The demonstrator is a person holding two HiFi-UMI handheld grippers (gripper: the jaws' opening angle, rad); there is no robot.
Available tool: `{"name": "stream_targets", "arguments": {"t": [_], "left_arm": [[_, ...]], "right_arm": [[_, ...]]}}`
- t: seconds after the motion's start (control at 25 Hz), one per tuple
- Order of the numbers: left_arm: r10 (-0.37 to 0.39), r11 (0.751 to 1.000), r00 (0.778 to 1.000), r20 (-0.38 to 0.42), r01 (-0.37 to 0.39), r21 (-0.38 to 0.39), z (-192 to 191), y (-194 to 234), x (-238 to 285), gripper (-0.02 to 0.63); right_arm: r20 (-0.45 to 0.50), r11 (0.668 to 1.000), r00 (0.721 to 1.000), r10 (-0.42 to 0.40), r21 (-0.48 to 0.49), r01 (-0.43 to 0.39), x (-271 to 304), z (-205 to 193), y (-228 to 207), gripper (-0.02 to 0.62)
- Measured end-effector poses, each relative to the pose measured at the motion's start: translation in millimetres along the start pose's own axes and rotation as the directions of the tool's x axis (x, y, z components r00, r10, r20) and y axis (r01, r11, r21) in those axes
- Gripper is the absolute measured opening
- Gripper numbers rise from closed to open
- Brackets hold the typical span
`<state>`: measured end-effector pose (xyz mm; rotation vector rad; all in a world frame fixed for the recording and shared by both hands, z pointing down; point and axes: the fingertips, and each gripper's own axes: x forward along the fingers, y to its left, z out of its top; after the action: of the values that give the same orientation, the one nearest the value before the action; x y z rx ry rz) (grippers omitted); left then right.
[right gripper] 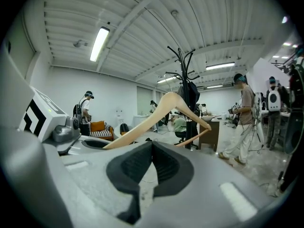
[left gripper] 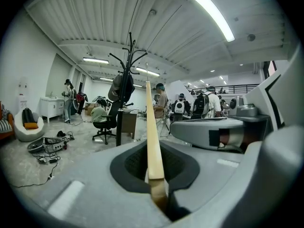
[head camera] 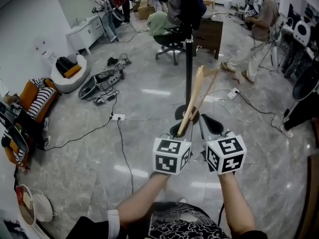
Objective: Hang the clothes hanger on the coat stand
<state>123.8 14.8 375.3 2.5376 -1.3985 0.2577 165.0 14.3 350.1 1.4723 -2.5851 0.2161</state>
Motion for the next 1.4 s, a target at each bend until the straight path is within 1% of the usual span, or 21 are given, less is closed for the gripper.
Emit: {"name": "stream_targets", "arguments": {"t": [0.32, 0.6, 0.84, 1.12, 1.4], "left_arm": [[-0.049, 0.999, 0.999, -0.003, 0.049, -0.001, 13.6, 54.5, 36.1, 0.023], [-0.110, 0.994, 0.994, -0.026, 0.110, -0.004, 31.6, 112.4, 57.4, 0.023], [-0.177, 0.984, 0.984, -0.035, 0.177, -0.004, 43.3, 152.0, 71.5, 0.023], [-0.228, 0.974, 0.973, -0.042, 0.227, -0.016, 45.3, 197.0, 84.7, 0.023], [-0.277, 0.961, 0.959, -0.055, 0.277, -0.010, 47.3, 227.3, 102.4, 0.023]], "right_arm": [[-0.002, 0.999, 0.999, -0.042, -0.004, 0.041, 65.3, 17.2, -5.6, 0.000], [-0.008, 0.996, 0.996, -0.088, -0.002, 0.088, 126.5, 43.0, 3.1, 0.000], [-0.017, 0.989, 0.989, -0.147, -0.005, 0.147, 168.9, 58.0, 11.4, 0.000], [-0.027, 0.982, 0.982, -0.188, -0.017, 0.188, 214.3, 64.9, 24.6, 0.000], [-0.030, 0.970, 0.970, -0.242, -0.013, 0.241, 246.2, 72.8, 18.3, 0.000]]}}
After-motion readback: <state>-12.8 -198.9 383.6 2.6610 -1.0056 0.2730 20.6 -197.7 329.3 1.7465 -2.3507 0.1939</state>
